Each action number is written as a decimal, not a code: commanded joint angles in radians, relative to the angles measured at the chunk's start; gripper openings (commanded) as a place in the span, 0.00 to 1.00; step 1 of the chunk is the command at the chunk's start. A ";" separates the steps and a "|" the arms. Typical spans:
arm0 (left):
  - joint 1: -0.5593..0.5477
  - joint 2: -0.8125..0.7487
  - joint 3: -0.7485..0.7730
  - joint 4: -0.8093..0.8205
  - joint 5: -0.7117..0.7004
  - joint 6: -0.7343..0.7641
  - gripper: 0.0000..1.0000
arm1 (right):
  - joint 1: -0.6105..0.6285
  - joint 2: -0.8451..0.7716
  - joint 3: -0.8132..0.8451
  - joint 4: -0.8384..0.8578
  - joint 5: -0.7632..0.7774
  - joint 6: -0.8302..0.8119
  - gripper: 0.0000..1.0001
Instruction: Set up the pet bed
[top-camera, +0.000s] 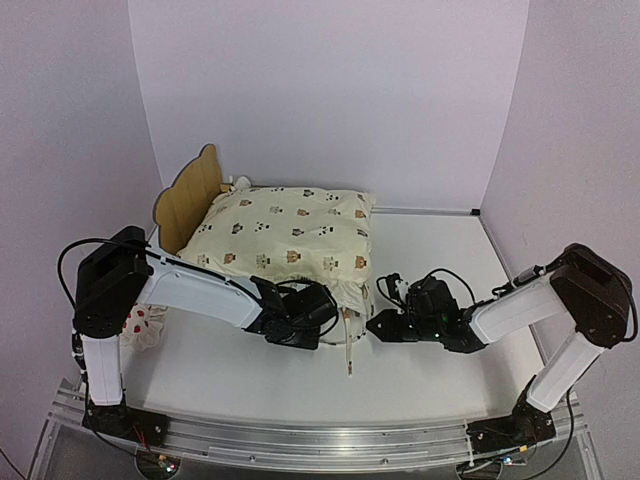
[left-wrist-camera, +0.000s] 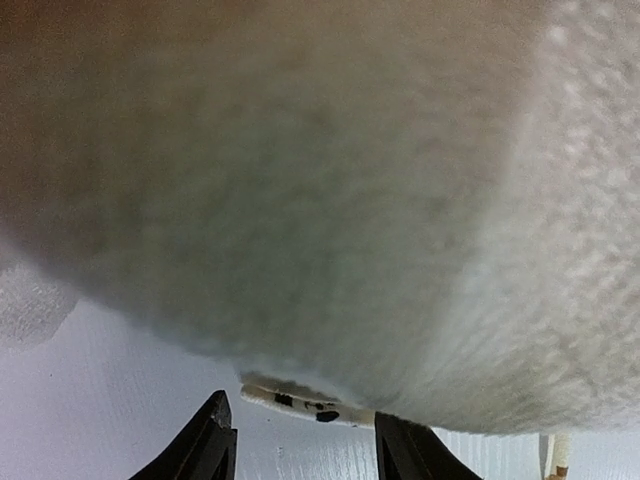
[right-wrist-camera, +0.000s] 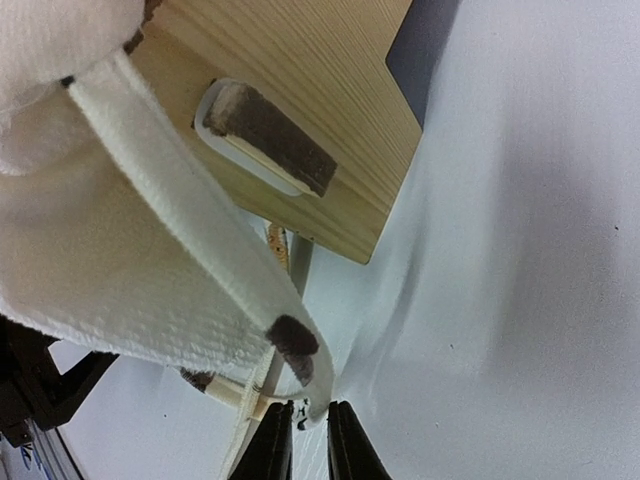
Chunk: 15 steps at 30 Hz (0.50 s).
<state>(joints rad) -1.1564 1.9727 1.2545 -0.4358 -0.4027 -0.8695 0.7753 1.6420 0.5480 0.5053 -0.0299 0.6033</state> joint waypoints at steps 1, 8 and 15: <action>0.004 0.009 0.002 0.016 0.001 -0.019 0.48 | 0.004 0.012 0.021 0.006 -0.010 0.007 0.16; 0.003 0.031 0.008 0.022 0.007 -0.023 0.43 | 0.005 0.018 0.026 0.005 -0.012 0.009 0.15; 0.003 0.033 -0.018 0.031 0.018 -0.041 0.35 | 0.005 0.027 0.035 0.005 -0.016 0.011 0.15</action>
<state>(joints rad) -1.1564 1.9980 1.2534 -0.4316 -0.3908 -0.8897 0.7753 1.6511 0.5485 0.5049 -0.0316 0.6064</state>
